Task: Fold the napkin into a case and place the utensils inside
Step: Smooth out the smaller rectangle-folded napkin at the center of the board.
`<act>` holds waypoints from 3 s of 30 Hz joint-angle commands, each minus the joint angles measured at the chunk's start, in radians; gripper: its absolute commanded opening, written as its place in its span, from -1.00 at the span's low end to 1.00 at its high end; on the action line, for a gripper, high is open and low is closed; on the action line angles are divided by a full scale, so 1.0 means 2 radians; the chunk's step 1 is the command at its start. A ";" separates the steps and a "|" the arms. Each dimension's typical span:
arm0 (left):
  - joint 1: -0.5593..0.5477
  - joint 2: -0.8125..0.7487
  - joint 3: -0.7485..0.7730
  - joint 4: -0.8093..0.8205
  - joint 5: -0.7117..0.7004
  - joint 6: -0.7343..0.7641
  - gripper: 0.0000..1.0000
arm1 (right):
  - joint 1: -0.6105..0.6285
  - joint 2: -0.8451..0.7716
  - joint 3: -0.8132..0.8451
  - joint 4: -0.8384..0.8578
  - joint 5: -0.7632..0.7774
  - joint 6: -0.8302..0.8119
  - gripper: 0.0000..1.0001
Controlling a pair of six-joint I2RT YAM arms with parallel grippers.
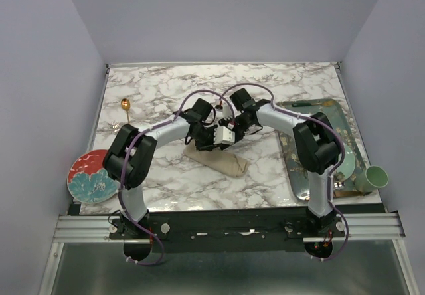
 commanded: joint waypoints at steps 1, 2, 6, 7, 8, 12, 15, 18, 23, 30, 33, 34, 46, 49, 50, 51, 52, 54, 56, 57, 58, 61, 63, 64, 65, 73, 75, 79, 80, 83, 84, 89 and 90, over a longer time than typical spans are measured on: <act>0.026 -0.058 0.011 0.033 0.028 -0.069 -0.14 | -0.013 -0.020 -0.005 -0.020 0.015 -0.009 -0.53; 0.031 -0.067 0.011 0.034 0.035 -0.096 -0.11 | -0.015 -0.020 -0.003 -0.023 0.014 -0.009 -0.53; 0.040 -0.109 -0.004 0.019 0.084 -0.151 -0.21 | -0.019 -0.014 -0.003 -0.023 0.001 -0.010 -0.52; 0.039 -0.117 -0.007 0.007 0.106 -0.164 -0.27 | -0.018 -0.012 -0.002 -0.024 -0.007 -0.009 -0.52; 0.040 -0.118 -0.009 -0.001 0.119 -0.178 -0.42 | -0.018 -0.009 -0.001 -0.023 -0.010 -0.009 -0.52; 0.042 -0.109 -0.039 -0.005 0.157 -0.297 -0.58 | -0.019 -0.001 0.001 -0.023 -0.020 -0.002 -0.52; 0.053 -0.107 -0.071 0.030 0.161 -0.361 -0.60 | -0.019 0.005 0.001 -0.023 -0.022 0.001 -0.53; 0.069 -0.101 -0.088 0.067 0.144 -0.419 -0.60 | -0.018 0.011 0.001 -0.021 -0.022 -0.002 -0.53; 0.085 -0.082 -0.094 0.100 0.118 -0.481 -0.29 | -0.018 0.031 0.008 -0.017 -0.022 0.001 -0.54; 0.107 -0.061 -0.080 0.105 0.075 -0.513 -0.20 | -0.019 0.046 0.020 -0.011 -0.031 0.010 -0.54; 0.114 -0.067 -0.078 0.113 0.061 -0.523 -0.10 | -0.019 0.049 0.025 -0.011 -0.035 0.011 -0.54; 0.115 -0.071 -0.078 0.111 0.059 -0.526 -0.10 | -0.018 0.049 0.025 -0.011 -0.033 0.010 -0.53; 0.084 -0.055 -0.036 0.080 0.131 -0.355 -0.06 | -0.019 0.051 0.028 -0.011 -0.042 0.006 -0.54; 0.067 -0.029 0.004 0.022 0.130 -0.233 -0.02 | -0.018 0.052 0.027 -0.011 -0.046 0.008 -0.54; 0.064 -0.019 0.017 -0.022 0.129 -0.206 -0.02 | -0.019 0.052 0.027 -0.011 -0.046 0.008 -0.54; 0.063 -0.009 0.029 -0.041 0.127 -0.162 -0.02 | -0.018 0.053 0.027 -0.011 -0.046 0.009 -0.54; 0.062 0.003 0.044 -0.055 0.125 -0.145 -0.01 | -0.018 0.053 0.027 -0.010 -0.045 0.009 -0.54; 0.059 0.008 0.051 -0.082 0.123 -0.106 -0.02 | -0.018 0.053 0.026 -0.011 -0.044 0.010 -0.55; 0.057 0.008 0.048 -0.095 0.120 -0.059 -0.02 | -0.018 0.053 0.025 -0.011 -0.046 0.011 -0.55; 0.056 0.007 0.046 -0.098 0.121 -0.046 -0.02 | -0.018 0.052 0.023 -0.011 -0.046 0.011 -0.56; 0.056 0.004 0.042 -0.102 0.124 -0.014 -0.02 | -0.018 0.052 0.023 -0.011 -0.046 0.012 -0.55; 0.056 -0.002 0.031 -0.109 0.124 0.027 -0.02 | -0.019 0.053 0.021 -0.011 -0.049 0.012 -0.59; 0.056 -0.002 0.030 -0.111 0.119 0.062 -0.02 | -0.019 0.054 0.021 -0.011 -0.052 0.011 -0.60; 0.056 0.000 0.030 -0.112 0.118 0.067 -0.02 | -0.019 0.054 0.021 -0.011 -0.052 0.011 -0.61; 0.056 0.000 0.031 -0.113 0.117 0.077 -0.02 | -0.019 0.054 0.021 -0.011 -0.053 0.011 -0.61; 0.051 0.010 0.034 -0.125 0.100 0.161 -0.06 | -0.019 0.058 0.023 -0.010 -0.060 0.012 -0.68; 0.049 0.014 0.038 -0.139 0.097 0.173 -0.07 | -0.018 0.059 0.024 -0.011 -0.061 0.012 -0.70; 0.041 0.023 0.048 -0.152 0.084 0.192 -0.12 | -0.019 0.059 0.025 -0.010 -0.064 0.011 -0.70; 0.040 0.028 0.050 -0.156 0.080 0.194 -0.13 | -0.019 0.059 0.026 -0.011 -0.065 0.011 -0.70; 0.038 0.032 0.054 -0.156 0.076 0.191 -0.15 | -0.018 0.059 0.027 -0.011 -0.068 0.010 -0.70; 0.038 0.031 0.054 -0.155 0.077 0.188 -0.15 | -0.018 0.059 0.027 -0.011 -0.068 0.009 -0.70; 0.037 0.019 0.055 -0.146 0.080 0.185 -0.14 | -0.018 0.061 0.029 -0.011 -0.071 0.007 -0.71; 0.037 0.020 0.057 -0.145 0.080 0.184 -0.13 | -0.018 0.061 0.029 -0.011 -0.071 0.007 -0.70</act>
